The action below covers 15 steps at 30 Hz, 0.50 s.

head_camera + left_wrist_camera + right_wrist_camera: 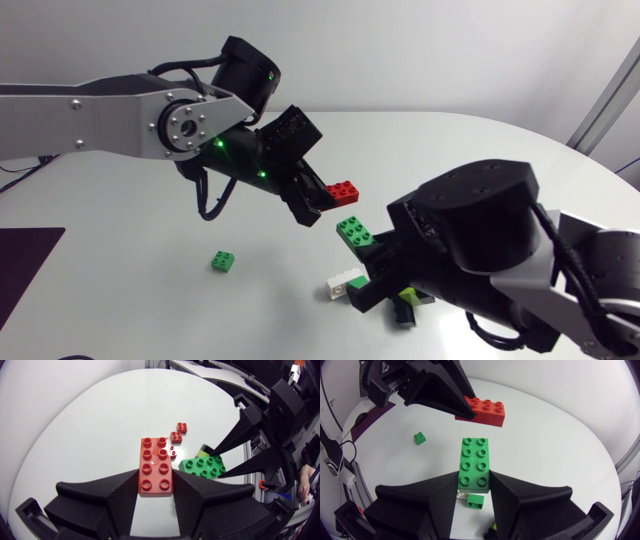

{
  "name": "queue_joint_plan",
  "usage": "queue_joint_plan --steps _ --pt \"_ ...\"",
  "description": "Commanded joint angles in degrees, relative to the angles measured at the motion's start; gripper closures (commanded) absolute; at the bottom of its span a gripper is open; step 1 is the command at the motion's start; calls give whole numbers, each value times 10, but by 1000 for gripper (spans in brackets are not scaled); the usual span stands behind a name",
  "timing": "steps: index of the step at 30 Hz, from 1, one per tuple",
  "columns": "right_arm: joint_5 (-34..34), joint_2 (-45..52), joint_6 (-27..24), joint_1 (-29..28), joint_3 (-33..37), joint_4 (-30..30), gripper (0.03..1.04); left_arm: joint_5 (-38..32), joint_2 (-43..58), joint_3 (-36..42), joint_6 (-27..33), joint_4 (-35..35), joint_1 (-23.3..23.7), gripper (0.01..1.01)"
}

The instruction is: Separate the duplo bricks

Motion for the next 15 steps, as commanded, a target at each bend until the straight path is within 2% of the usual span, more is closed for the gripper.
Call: queue_joint_plan --steps 1,7,15 --pt "5 14 -2 2 -20 10 854 9 10 5 11 -4 5 751" --pt "4 18 -13 -16 -30 20 854 5 23 -5 29 6 34 749" --pt "-3 66 -29 -57 -43 71 854 -50 83 -26 66 6 68 739"
